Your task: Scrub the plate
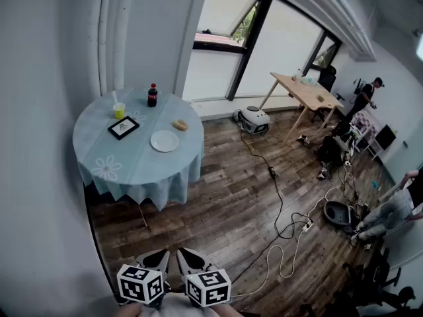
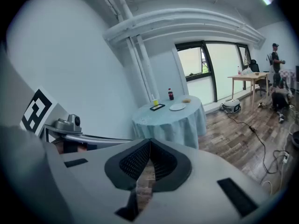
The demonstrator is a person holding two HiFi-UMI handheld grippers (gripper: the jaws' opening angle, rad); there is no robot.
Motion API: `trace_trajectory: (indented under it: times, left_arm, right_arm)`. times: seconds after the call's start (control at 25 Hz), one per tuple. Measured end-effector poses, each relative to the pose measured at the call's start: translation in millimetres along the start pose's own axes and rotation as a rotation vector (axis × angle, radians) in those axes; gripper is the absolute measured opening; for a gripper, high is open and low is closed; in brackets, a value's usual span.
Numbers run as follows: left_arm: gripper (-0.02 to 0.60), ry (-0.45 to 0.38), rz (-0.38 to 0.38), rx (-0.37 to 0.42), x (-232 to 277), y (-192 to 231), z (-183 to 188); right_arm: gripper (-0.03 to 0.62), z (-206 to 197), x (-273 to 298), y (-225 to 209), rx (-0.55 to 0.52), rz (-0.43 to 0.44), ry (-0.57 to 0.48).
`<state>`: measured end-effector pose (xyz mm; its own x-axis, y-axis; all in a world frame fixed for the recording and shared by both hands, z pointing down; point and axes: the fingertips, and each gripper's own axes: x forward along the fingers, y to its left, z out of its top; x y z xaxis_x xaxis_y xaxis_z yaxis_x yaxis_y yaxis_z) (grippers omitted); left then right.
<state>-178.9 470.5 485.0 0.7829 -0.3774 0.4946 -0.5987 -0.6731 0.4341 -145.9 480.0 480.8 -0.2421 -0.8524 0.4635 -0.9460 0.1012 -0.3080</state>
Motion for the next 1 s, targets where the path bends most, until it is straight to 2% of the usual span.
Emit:
trace_trajectory:
  times: [0.44, 0.8, 1.0]
  left_arm:
    - [0.008, 0.005, -0.001, 0.005, -5.2, 7.6, 0.4]
    - [0.008, 0.005, -0.021, -0.035, -9.6, 3.8, -3.1]
    - [0.008, 0.027, -0.026, -0.016, -8.2, 1.9, -5.7]
  right_arm:
    - [0.034, -3.9, 9.0, 6.8, 0.0, -0.009, 0.034]
    - [0.034, -6.9, 0.6, 13.7, -0.006, -0.003, 0.041]
    - [0.034, -10.3, 0.3, 13.0, 0.018, -0.008, 0.043]
